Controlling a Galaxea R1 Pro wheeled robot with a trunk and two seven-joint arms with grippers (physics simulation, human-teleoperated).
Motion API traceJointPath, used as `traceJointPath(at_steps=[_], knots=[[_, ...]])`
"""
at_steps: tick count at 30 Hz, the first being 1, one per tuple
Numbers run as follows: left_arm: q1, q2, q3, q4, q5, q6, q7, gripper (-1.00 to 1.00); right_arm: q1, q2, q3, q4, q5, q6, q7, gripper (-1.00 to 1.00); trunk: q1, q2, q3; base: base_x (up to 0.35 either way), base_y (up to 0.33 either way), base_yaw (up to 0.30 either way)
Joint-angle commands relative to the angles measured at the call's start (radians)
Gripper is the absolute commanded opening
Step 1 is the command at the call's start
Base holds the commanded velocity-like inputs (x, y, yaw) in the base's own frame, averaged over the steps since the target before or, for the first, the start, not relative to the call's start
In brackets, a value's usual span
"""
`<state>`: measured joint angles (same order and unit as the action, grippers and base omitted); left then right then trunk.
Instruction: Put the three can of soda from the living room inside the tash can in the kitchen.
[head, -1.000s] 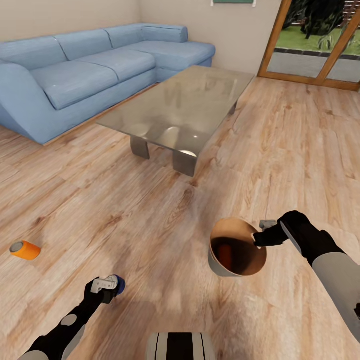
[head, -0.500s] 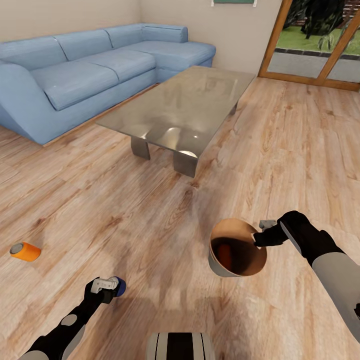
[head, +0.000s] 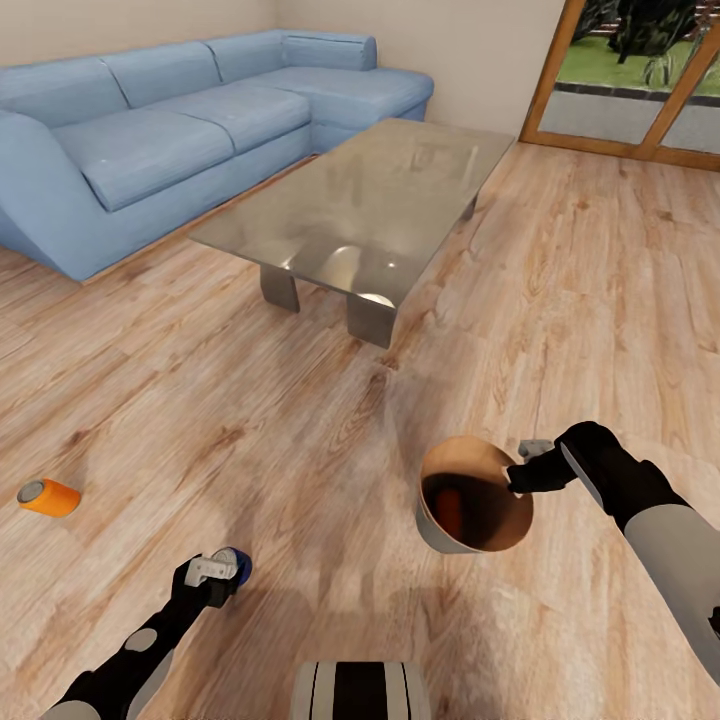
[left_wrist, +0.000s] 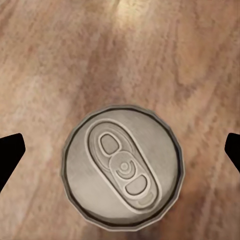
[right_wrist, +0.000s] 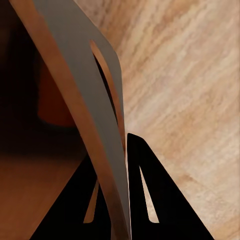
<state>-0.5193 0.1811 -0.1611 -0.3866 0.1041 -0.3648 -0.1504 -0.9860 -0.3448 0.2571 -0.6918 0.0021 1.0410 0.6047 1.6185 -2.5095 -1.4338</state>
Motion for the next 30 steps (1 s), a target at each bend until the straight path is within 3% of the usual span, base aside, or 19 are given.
traceJointPath(at_steps=[1, 4, 12, 30], knots=[[0.0, 0.0, 0.0, 0.0, 0.0, 0.0, 0.0, 1.0, 0.0, 0.0, -0.001, 0.0, -0.022, 0.006, 0.007, -1.0, 0.0, 0.0, 0.0, 0.0, 0.0, 0.0], [0.0, 0.0, 0.0, 0.0, -0.001, 0.0, 0.0, 1.0, 0.0, 0.0, -0.001, 0.0, -0.022, 0.006, 0.007, -1.0, 0.0, 0.0, 0.0, 0.0, 0.0, 0.0], [-0.001, -0.001, 0.001, 0.001, 0.0, 0.012, -0.001, 1.0, 0.0, 0.001, -0.001, 0.0, -0.022, 0.006, 0.007, -1.0, 0.004, -0.002, -0.031, 0.0, 0.0, 0.0], [0.0, -0.002, 0.003, 0.0, 0.008, 0.02, 0.0, 1.0, 0.0, 0.001, 0.022, -0.003, -0.021, 0.006, 0.007, -1.0, 0.004, -0.002, -0.031, 0.042, 0.012, 0.0]])
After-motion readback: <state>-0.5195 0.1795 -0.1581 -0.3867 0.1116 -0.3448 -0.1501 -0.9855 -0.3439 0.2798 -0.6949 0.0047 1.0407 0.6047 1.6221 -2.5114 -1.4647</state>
